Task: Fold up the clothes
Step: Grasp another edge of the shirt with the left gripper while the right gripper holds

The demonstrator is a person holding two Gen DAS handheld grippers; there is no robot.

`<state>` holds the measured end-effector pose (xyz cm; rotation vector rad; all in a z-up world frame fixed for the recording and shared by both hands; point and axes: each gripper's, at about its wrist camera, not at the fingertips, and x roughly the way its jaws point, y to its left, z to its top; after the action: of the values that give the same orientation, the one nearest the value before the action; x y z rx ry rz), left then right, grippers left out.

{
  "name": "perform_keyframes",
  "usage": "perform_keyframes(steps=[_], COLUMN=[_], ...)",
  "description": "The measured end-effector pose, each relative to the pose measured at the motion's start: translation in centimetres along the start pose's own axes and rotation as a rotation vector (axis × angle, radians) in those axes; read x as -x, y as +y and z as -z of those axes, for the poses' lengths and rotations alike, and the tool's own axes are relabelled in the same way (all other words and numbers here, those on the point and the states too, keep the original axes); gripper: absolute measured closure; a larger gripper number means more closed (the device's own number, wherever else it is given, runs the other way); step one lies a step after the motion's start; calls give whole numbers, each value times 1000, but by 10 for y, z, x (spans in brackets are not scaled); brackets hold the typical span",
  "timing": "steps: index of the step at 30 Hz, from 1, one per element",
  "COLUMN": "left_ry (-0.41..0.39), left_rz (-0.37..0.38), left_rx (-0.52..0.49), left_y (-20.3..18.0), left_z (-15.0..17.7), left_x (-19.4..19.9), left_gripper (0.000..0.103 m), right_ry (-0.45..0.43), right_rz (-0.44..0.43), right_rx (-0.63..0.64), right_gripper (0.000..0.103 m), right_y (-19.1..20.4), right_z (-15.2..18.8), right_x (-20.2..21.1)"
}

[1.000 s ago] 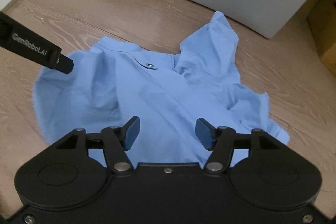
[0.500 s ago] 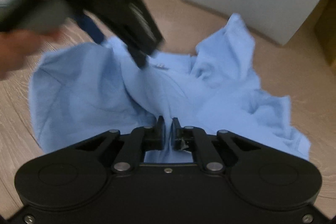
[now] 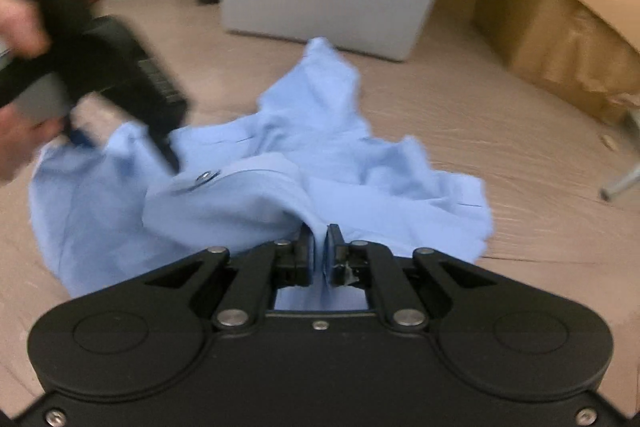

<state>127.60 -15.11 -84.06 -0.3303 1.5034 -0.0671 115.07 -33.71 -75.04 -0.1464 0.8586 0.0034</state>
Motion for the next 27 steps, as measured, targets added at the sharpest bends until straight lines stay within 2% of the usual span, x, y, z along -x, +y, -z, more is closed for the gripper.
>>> perform_keyframes(steps=[1,2,5,6,8,10,11,14,17,20,22,23,26,27], left_ry=[20,20,31,42,22,-143,-191,-212,-143,-49,-40,-51,-59,-52], left_rz=[31,69,102,141,206,149,121,144,201,256,321,380,497,526], left_rx=[20,42,125,193,240,243,251,184,225,385,442,475,506,521], left_y=[-1,-4,-7,-6,-5,-10,-11,-21,-18,-7,-1,1,1,1], left_z=[7,14,26,29,34,49,56,78,84,84,83,81,71,69], left_x=[-1,-4,-23,-26,-18,11,19,30,7,-38,-52,-57,-66,-71], left_gripper=[11,8,7,7,7,7,7,7,6,6,8,8,8,13], right_ry=[5,9,8,15,15,9,7,1,-5,-5,6,11,13,16], right_rz=[1,2,1,-2,3,7,9,15,15,12,9,9,9,8], right_rx=[-26,-45,-35,-51,-84,-101,-110,-143,-175,-173,-179,-179,-166,-169], right_gripper=[95,95,95,95,95,95,95,95,95,95,95,95,95,95], right_y=[-3,-4,-3,-5,-10,-14,-17,-25,-31,-31,-29,-28,-27,-29], right_z=[0,0,3,3,2,1,0,-3,-7,-6,-5,-4,-2,-1], right_x=[2,4,11,13,19,23,22,30,39,42,43,44,48,49])
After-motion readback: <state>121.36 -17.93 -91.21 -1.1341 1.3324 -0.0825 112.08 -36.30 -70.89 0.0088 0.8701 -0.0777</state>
